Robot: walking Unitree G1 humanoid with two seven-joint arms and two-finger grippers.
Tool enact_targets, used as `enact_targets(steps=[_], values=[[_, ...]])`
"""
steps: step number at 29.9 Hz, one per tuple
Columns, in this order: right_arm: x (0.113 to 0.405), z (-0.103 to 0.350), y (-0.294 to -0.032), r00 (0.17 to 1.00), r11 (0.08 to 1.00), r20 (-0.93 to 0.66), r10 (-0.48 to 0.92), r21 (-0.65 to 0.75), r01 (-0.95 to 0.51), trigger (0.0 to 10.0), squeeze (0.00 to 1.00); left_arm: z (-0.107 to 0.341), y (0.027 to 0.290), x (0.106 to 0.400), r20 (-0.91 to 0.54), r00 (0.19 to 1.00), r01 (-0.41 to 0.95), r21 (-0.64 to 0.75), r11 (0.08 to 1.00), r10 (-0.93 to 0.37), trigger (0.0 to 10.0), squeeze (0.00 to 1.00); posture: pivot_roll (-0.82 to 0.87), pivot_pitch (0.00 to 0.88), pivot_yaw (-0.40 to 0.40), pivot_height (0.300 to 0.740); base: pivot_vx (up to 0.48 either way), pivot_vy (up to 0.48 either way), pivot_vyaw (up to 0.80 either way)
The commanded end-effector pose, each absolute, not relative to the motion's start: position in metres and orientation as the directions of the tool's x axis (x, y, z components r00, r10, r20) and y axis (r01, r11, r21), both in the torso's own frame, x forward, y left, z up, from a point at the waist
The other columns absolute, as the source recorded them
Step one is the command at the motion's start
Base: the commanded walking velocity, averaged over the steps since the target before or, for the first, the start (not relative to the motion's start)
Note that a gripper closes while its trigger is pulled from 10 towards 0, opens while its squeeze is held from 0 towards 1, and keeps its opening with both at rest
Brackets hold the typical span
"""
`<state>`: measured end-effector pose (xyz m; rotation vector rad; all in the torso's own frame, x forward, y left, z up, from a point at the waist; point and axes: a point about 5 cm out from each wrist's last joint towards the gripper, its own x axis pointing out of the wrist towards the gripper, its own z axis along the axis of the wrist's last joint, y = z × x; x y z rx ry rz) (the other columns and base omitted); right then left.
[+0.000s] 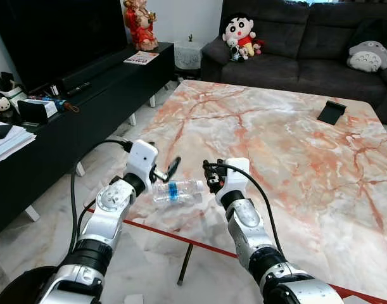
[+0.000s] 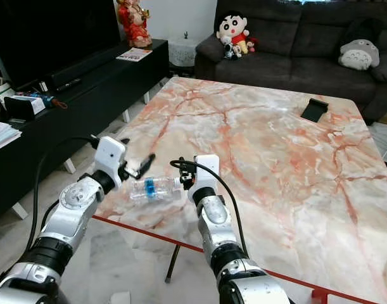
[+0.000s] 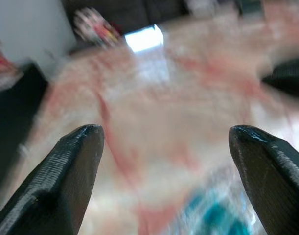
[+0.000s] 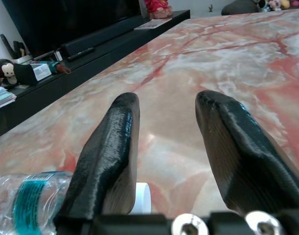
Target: Picking trash to rubbish bin
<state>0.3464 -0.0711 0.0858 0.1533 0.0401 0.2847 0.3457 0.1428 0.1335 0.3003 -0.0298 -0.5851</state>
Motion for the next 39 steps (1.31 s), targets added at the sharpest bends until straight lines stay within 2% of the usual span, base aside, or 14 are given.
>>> enact_targets(steps=[1, 6, 8, 11, 17, 23, 24, 28, 34, 36, 39], values=[[0.348, 0.087, -0.069, 0.959, 0.949, -0.026, 0.282, 0.157, -0.275, 10.0, 0.00, 0.119, 0.151, 0.341, -0.203, 0.791, 0.611, 0.316, 0.726, -0.577, 10.0, 0.00, 0.05, 0.000, -0.014, 0.740, 0.000, 0.000, 0.00], [0.348, 0.087, -0.069, 0.959, 0.949, -0.027, 0.282, 0.158, -0.274, 10.0, 0.00, 0.118, 0.154, 0.341, -0.235, 0.780, 0.625, 0.326, 0.709, -0.580, 10.0, 0.00, 0.05, 0.000, -0.014, 0.740, 0.000, 0.000, 0.00], [0.347, 0.086, -0.068, 0.959, 0.948, -0.030, 0.283, 0.157, -0.275, 10.0, 0.00, 0.112, 0.160, 0.340, -0.306, 0.746, 0.666, 0.325, 0.672, -0.592, 10.0, 0.00, 0.05, 0.000, -0.012, 0.740, 0.000, 0.000, 0.00], [0.347, 0.086, -0.068, 0.959, 0.948, -0.030, 0.283, 0.158, -0.275, 10.0, 0.00, 0.112, 0.161, 0.341, -0.322, 0.728, 0.686, 0.311, 0.658, -0.606, 10.0, 0.00, 0.05, 0.000, -0.011, 0.740, 0.000, 0.000, 0.00], [0.347, 0.085, -0.070, 0.961, 0.951, -0.032, 0.275, 0.158, -0.266, 10.0, 0.00, 0.124, 0.164, 0.346, -0.396, 0.630, 0.776, 0.283, 0.564, -0.668, 10.0, 0.00, 0.05, 0.000, -0.004, 0.740, 0.000, 0.000, 0.00], [0.346, 0.085, -0.070, 0.962, 0.952, -0.032, 0.270, 0.160, -0.262, 10.0, 0.00, 0.125, 0.170, 0.352, -0.454, 0.602, 0.797, 0.296, 0.526, -0.657, 10.0, 0.00, 0.05, 0.000, 0.005, 0.740, 0.000, 0.000, 0.00], [0.346, 0.084, -0.070, 0.963, 0.952, -0.033, 0.267, 0.161, -0.259, 10.0, 0.00, 0.120, 0.170, 0.351, -0.484, 0.564, 0.822, 0.252, 0.510, -0.669, 10.0, 0.00, 0.05, 0.000, 0.006, 0.740, 0.000, 0.000, 0.00], [0.346, 0.084, -0.070, 0.963, 0.953, -0.034, 0.266, 0.161, -0.258, 10.0, 0.00, 0.115, 0.168, 0.350, -0.513, 0.532, 0.841, 0.230, 0.489, -0.674, 10.0, 0.00, 0.05, 0.000, 0.007, 0.740, 0.000, 0.000, 0.00], [0.347, 0.084, -0.074, 0.966, 0.955, -0.032, 0.258, 0.156, -0.251, 10.0, 0.00, 0.105, 0.146, 0.347, -0.519, 0.462, 0.881, 0.173, 0.441, -0.719, 10.0, 0.00, 0.04, 0.000, 0.005, 0.740, 0.000, 0.000, 0.00], [0.347, 0.084, -0.075, 0.966, 0.956, -0.032, 0.258, 0.154, -0.250, 10.0, 0.00, 0.105, 0.143, 0.346, -0.515, 0.457, 0.884, 0.170, 0.436, -0.725, 10.0, 0.00, 0.04, 0.000, 0.003, 0.740, 0.000, 0.000, 0.00], [0.347, 0.084, -0.075, 0.966, 0.957, -0.035, 0.256, 0.152, -0.248, 10.0, 0.00, 0.107, 0.140, 0.348, -0.481, 0.497, 0.864, 0.203, 0.460, -0.722, 10.0, 0.00, 0.04, 0.000, 0.003, 0.740, 0.000, 0.000, 0.00]])
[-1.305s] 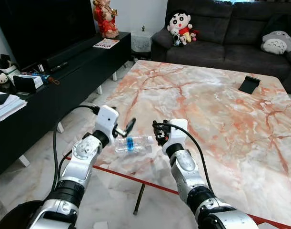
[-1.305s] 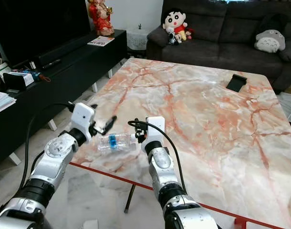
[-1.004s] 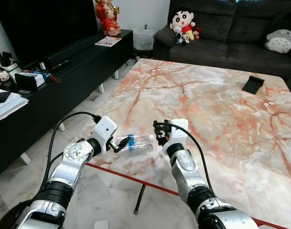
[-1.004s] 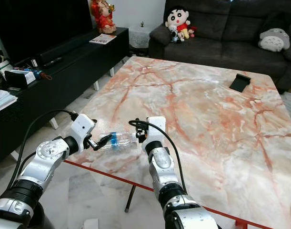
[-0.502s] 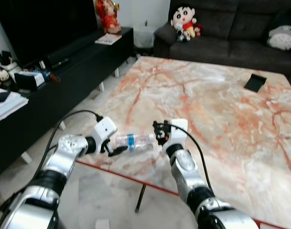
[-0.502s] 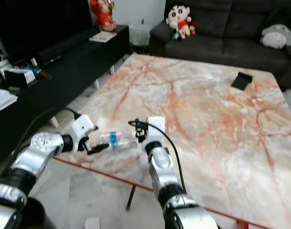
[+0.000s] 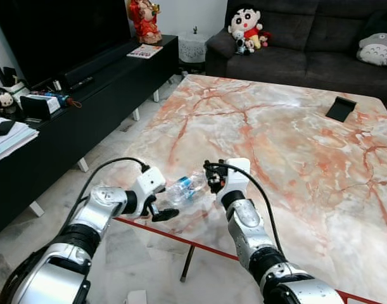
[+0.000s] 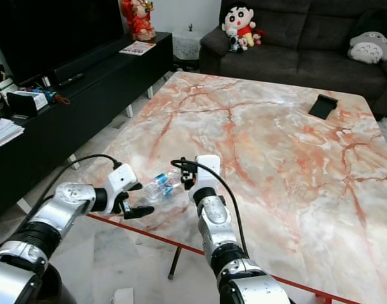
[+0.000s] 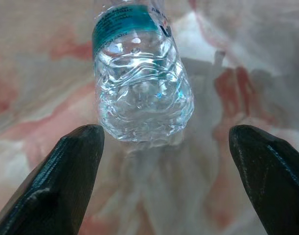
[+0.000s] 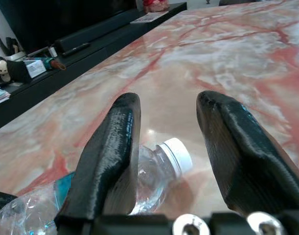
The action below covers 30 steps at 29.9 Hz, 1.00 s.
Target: Picking trash to rubbish bin
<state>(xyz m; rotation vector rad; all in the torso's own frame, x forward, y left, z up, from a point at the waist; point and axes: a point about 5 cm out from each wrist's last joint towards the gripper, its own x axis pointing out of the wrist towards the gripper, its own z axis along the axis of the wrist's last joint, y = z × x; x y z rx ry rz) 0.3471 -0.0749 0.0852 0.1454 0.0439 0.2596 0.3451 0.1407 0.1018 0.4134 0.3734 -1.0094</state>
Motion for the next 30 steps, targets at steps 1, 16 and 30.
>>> enact_targets(steps=[1, 16, 30], values=[[0.347, 0.084, -0.075, 0.966, 0.957, -0.035, 0.256, 0.152, -0.248, 10.0, 0.00, 0.107, 0.140, 0.349, -0.479, 0.503, 0.862, 0.209, 0.462, -0.719, 10.0, 0.00, 0.04, 0.000, 0.003, 0.740, 0.000, 0.000, 0.00], [0.346, 0.082, -0.074, 0.963, 0.954, -0.038, 0.268, 0.148, -0.260, 10.0, 0.00, 0.138, 0.148, 0.358, -0.289, 0.647, 0.763, 0.263, 0.591, -0.706, 10.0, 1.00, 0.04, 0.000, -0.002, 0.740, 0.000, 0.000, 0.00], [0.346, 0.083, -0.074, 0.964, 0.955, -0.037, 0.264, 0.149, -0.256, 10.0, 0.00, 0.155, 0.146, 0.368, -0.267, 0.614, 0.789, 0.208, 0.577, -0.743, 10.0, 1.00, 0.04, 0.000, 0.002, 0.740, 0.000, 0.000, 0.00]])
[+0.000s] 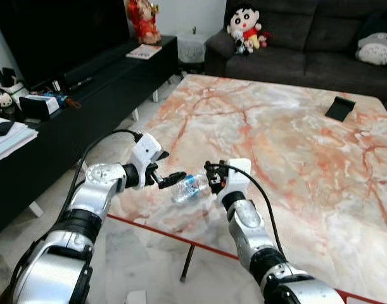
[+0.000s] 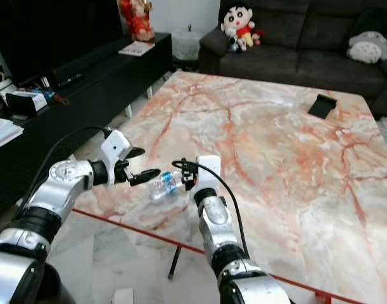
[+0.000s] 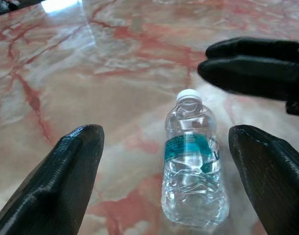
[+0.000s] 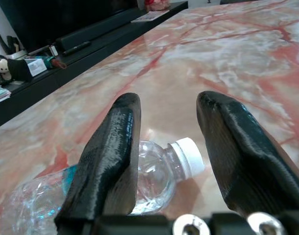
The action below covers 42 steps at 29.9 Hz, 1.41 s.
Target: Picking trash to rubbish bin
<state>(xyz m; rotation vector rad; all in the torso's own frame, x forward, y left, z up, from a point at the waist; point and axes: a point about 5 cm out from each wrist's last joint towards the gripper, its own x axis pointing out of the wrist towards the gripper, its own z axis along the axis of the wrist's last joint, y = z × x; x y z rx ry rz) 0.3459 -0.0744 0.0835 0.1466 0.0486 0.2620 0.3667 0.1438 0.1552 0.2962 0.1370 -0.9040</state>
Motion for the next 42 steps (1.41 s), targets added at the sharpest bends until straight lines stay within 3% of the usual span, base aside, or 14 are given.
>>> enact_targets(steps=[1, 4, 5, 15, 30, 33, 37, 38, 39, 40, 42], values=[[0.346, 0.082, -0.074, 0.964, 0.955, -0.038, 0.263, 0.149, -0.255, 10.0, 0.00, 0.152, 0.144, 0.370, -0.269, 0.623, 0.783, 0.202, 0.589, -0.735, 10.0, 1.00, 0.04, 0.000, 0.002, 0.740, 0.000, 0.000, 0.00], [0.346, 0.082, -0.074, 0.964, 0.956, -0.039, 0.262, 0.149, -0.254, 10.0, 0.00, 0.148, 0.141, 0.373, -0.270, 0.646, 0.763, 0.192, 0.618, -0.714, 10.0, 1.00, 0.04, 0.000, 0.002, 0.740, 0.000, 0.000, 0.00], [0.346, 0.083, -0.075, 0.965, 0.956, -0.038, 0.261, 0.149, -0.253, 10.0, 0.00, 0.144, 0.138, 0.374, -0.280, 0.646, 0.762, 0.175, 0.624, -0.711, 10.0, 0.00, 0.03, 0.000, 0.002, 0.740, 0.000, 0.000, 0.00], [0.347, 0.082, -0.082, 0.971, 0.962, -0.036, 0.238, 0.145, -0.230, 10.0, 0.00, 0.129, 0.113, 0.371, -0.322, 0.566, 0.815, 0.077, 0.575, -0.759, 10.0, 0.00, 0.01, 0.000, 0.012, 0.740, 0.000, 0.000, 0.00], [0.346, 0.081, -0.083, 0.973, 0.964, -0.036, 0.230, 0.145, -0.223, 10.0, 0.00, 0.094, 0.090, 0.354, -0.462, 0.489, 0.859, 0.107, 0.500, -0.740, 10.0, 0.00, 0.00, 0.000, 0.019, 0.740, 0.000, 0.000, 0.00], [0.345, 0.081, -0.083, 0.973, 0.964, -0.036, 0.229, 0.146, -0.222, 10.0, 0.00, 0.086, 0.087, 0.351, -0.481, 0.490, 0.859, 0.126, 0.496, -0.727, 10.0, 0.00, 0.00, 0.000, 0.020, 0.740, 0.000, 0.000, 0.00], [0.345, 0.080, -0.083, 0.973, 0.964, -0.037, 0.228, 0.145, -0.221, 10.0, 0.00, 0.086, 0.089, 0.353, -0.469, 0.549, 0.825, 0.168, 0.540, -0.692, 10.0, 0.00, 0.00, 0.000, 0.018, 0.740, 0.000, 0.000, 0.00], [0.345, 0.080, -0.083, 0.973, 0.965, -0.039, 0.228, 0.144, -0.220, 10.0, 0.00, 0.086, 0.092, 0.355, -0.458, 0.589, 0.794, 0.177, 0.581, -0.666, 6.2, 0.00, 0.01, 0.000, 0.018, 0.740, 0.000, 0.000, 0.00], [0.345, 0.080, -0.083, 0.973, 0.965, -0.039, 0.228, 0.144, -0.220, 10.0, 0.00, 0.086, 0.092, 0.355, -0.458, 0.589, 0.794, 0.177, 0.581, -0.666, 6.2, 0.00, 0.01, 0.000, 0.018, 0.740, 0.000, 0.000, 0.00], [0.345, 0.080, -0.083, 0.973, 0.965, -0.039, 0.228, 0.144, -0.220, 10.0, 0.00, 0.086, 0.094, 0.356, -0.453, 0.603, 0.783, 0.179, 0.595, -0.657, 0.0, 0.00, 0.01, 0.000, 0.018, 0.740, 0.000, 0.000, 0.00], [0.345, 0.080, -0.083, 0.973, 0.965, -0.038, 0.228, 0.145, -0.220, 10.0, 0.00, 0.086, 0.095, 0.356, -0.449, 0.614, 0.775, 0.188, 0.603, -0.649, 0.0, 0.00, 0.01, 0.000, 0.018, 0.740, 0.000, 0.000, 0.00]])
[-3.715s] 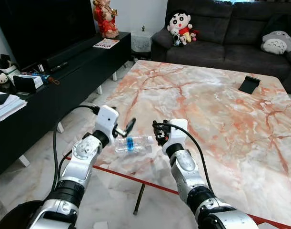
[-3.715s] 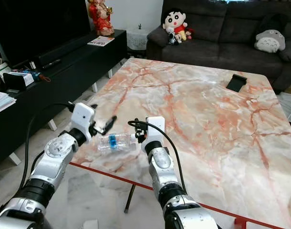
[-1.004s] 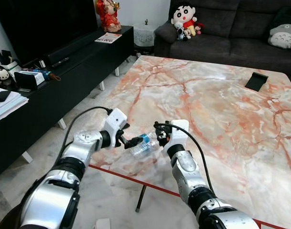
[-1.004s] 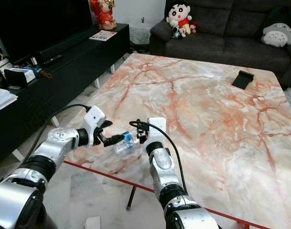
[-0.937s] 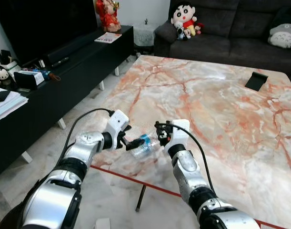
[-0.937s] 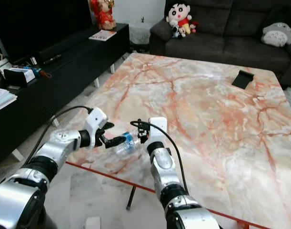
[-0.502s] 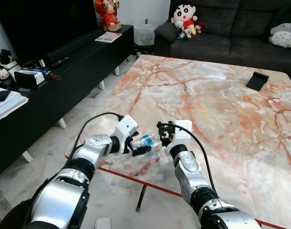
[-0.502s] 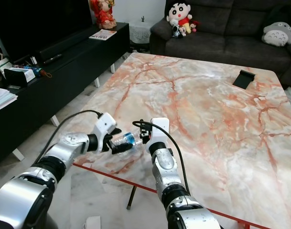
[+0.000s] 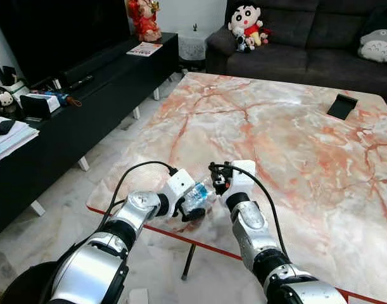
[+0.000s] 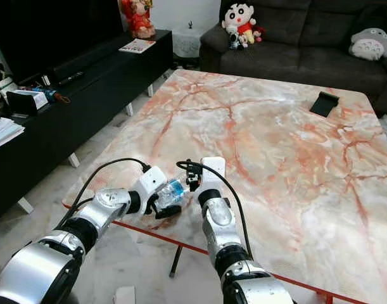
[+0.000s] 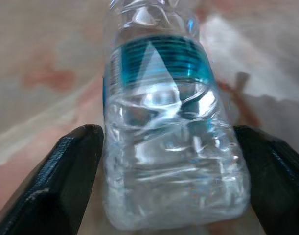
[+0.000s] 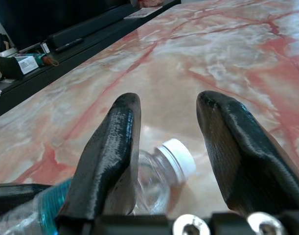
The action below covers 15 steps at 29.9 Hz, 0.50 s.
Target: Picking trash to rubbish bin
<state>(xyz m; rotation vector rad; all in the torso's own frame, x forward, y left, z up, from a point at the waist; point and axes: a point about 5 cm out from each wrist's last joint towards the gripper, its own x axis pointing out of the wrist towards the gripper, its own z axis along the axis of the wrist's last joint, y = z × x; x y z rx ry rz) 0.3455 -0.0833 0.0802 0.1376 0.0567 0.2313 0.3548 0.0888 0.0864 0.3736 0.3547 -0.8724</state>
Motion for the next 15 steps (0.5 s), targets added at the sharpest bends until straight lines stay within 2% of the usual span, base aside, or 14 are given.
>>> enact_targets(steps=[1, 8, 15], values=[[0.345, 0.080, -0.083, 0.973, 0.965, -0.038, 0.228, 0.145, -0.220, 10.0, 0.00, 0.086, 0.095, 0.356, -0.449, 0.614, 0.775, 0.188, 0.603, -0.649, 0.0, 0.00, 0.01, 0.000, 0.018, 0.740, 0.000, 0.000, 0.00], [0.345, 0.081, -0.081, 0.972, 0.964, -0.037, 0.231, 0.148, -0.223, 10.0, 0.00, 0.083, 0.100, 0.355, -0.405, 0.683, 0.716, 0.204, 0.668, -0.608, 0.0, 0.00, 0.01, 0.000, 0.017, 0.740, 0.000, 0.000, 0.00], [0.345, 0.081, -0.080, 0.972, 0.963, -0.039, 0.232, 0.147, -0.224, 10.0, 0.00, 0.072, 0.106, 0.348, -0.416, 0.679, 0.712, 0.171, 0.681, -0.605, 0.0, 0.00, 0.01, 0.000, 0.017, 0.740, 0.000, 0.000, 0.00]])
